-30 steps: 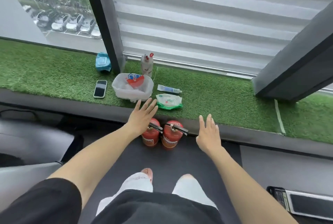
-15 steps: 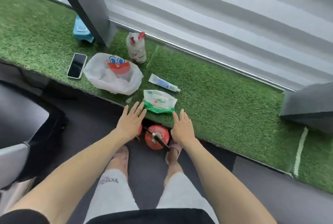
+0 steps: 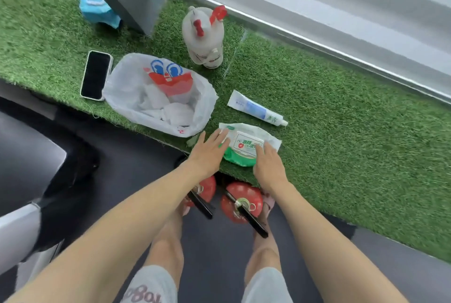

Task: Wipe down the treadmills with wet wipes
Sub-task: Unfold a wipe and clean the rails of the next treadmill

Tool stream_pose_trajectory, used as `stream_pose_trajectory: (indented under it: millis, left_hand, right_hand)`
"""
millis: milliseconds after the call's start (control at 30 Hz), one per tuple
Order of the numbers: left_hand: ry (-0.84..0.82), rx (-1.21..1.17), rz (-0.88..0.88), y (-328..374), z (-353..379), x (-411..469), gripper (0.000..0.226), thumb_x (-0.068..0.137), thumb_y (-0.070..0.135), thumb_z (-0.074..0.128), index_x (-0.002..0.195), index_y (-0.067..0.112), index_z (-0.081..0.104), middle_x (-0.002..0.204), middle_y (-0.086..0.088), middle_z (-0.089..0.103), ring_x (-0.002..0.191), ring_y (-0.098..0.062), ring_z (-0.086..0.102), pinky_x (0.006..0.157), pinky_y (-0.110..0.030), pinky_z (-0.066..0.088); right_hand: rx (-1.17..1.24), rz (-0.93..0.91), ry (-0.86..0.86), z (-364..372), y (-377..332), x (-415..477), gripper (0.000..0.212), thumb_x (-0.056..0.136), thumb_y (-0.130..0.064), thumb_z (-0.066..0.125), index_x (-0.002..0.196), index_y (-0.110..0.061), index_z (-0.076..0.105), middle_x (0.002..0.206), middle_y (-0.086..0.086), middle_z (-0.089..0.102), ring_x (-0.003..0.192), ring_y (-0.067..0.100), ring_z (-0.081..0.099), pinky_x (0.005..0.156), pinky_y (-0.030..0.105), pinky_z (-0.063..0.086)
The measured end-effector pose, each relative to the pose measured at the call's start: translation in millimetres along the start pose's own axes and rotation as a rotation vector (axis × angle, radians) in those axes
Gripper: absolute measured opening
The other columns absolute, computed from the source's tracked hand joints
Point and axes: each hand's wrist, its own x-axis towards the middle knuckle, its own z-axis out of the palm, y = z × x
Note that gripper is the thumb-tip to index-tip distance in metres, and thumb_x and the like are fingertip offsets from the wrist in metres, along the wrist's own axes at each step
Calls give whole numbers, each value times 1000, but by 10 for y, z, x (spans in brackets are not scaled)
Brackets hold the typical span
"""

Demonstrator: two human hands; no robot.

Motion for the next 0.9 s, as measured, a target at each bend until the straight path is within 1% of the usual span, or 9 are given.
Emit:
stream_pose_trajectory:
  millis: [200,433,467,533,600,667,733,833,900]
  left_hand:
    - [34,44,121,-221,386,299,71,99,13,40,154,13,-5,159,-5,-20,147,-19,-17,118,-50,4]
    - [41,-4,107,-202,615,367,79,95,14,47,153,13,-7,158,-4,-24,145,-21,-22,118,-52,5]
    - [42,-8,97,-190,617,362,79,95,13,47,153,13,-7,158,-4,-24,145,-21,-22,118,-52,5]
    - [47,-15,77,-176,613,361,79,94,13,46,153,13,-7,158,-5,-24,145,-22,-22,118,-52,5]
    - [41,-20,67,-154,596,357,77,95,12,44,153,13,-6,158,-6,-23,146,-23,-21,118,-52,4]
    - [30,-5,69,-123,584,349,78,95,11,45,153,12,-7,158,-8,-22,146,-24,-21,118,-53,4]
    - [26,37,75,-92,571,341,78,95,13,45,153,11,-7,158,-10,-22,146,-26,-20,118,-53,4]
    - [33,111,76,-36,566,352,73,97,16,41,153,6,-5,158,-13,-20,146,-28,-18,117,-54,4]
    - [48,108,66,2,577,364,69,97,14,37,153,5,-3,159,-14,-17,146,-30,-17,117,-54,4]
  right_hand:
    - [-26,-119,151,250,-122,490,56,84,-2,59,138,-2,44,128,22,51,116,39,50,89,45,44]
    - [-258,-115,112,366,-27,617,94,64,-3,78,147,-8,32,115,14,54,103,33,54,73,40,51]
    - [-255,-123,106,346,-16,627,92,65,-4,79,146,-8,35,113,14,56,103,33,55,73,40,52]
    - [-257,-179,85,308,34,628,81,82,-11,70,150,-9,26,130,16,51,121,33,49,92,40,48]
    - [-221,-246,5,243,111,591,67,98,-17,50,153,-8,13,151,18,31,141,32,28,113,37,29]
    - [-191,-286,-11,173,169,530,58,102,-17,42,152,-7,15,157,17,22,146,29,19,116,34,21]
    - [-140,-307,11,121,195,485,51,101,-10,43,148,-7,23,154,18,30,144,29,26,111,37,30]
    - [153,-152,98,65,188,531,45,99,-4,38,142,-11,33,115,17,62,104,33,59,77,41,45]
    - [419,-14,165,26,174,598,37,101,-14,36,138,-12,35,87,10,63,75,30,58,64,37,39]
